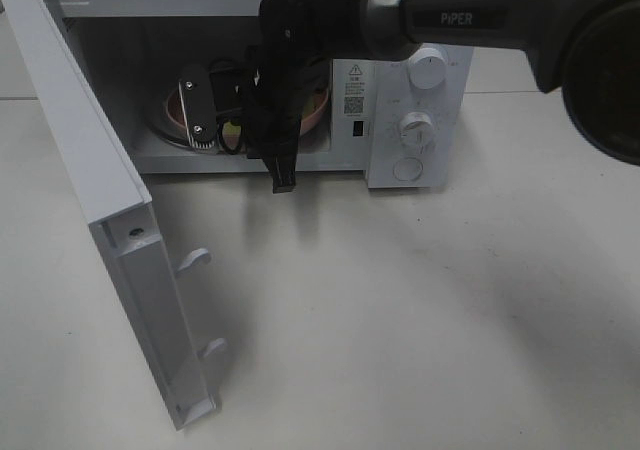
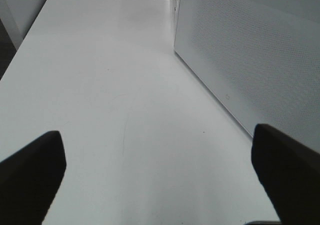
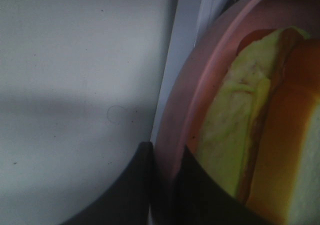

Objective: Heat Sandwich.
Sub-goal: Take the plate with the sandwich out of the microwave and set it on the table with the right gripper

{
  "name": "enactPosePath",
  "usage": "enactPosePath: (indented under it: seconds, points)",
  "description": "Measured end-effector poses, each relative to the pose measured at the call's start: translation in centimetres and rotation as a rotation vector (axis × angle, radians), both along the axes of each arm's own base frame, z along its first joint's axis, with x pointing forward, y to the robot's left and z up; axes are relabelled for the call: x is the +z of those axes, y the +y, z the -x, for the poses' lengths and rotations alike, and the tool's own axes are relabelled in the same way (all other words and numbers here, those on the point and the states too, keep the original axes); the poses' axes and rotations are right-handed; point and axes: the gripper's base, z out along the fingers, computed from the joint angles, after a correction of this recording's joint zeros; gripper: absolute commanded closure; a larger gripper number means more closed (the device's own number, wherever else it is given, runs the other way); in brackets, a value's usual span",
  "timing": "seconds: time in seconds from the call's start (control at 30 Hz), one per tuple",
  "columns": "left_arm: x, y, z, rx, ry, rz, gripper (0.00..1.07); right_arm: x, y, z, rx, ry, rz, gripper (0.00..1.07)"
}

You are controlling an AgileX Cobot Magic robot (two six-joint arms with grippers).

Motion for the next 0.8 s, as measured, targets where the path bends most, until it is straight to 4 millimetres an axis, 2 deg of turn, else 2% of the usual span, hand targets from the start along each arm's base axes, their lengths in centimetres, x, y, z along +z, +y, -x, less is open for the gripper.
enactPosePath:
  seconds: [0.23, 0.53, 0.8]
  points:
    - [0.0, 0.0, 0.0, 0.000, 0.000, 0.000, 0.11, 1.1, -1.0, 1.5, 0.064, -0.068, -0.019, 1.07]
    - [0.0, 0.0, 0.0, 0.000, 0.000, 0.000, 0.11, 0.9, -2.4, 3.6, 0.153, -0.100, 0.017, 1.07]
    - [0.0, 0.0, 0.0, 0.000, 0.000, 0.000, 0.11, 1.2, -2.8, 5.2, 0.177, -0.099, 0.021, 1.07]
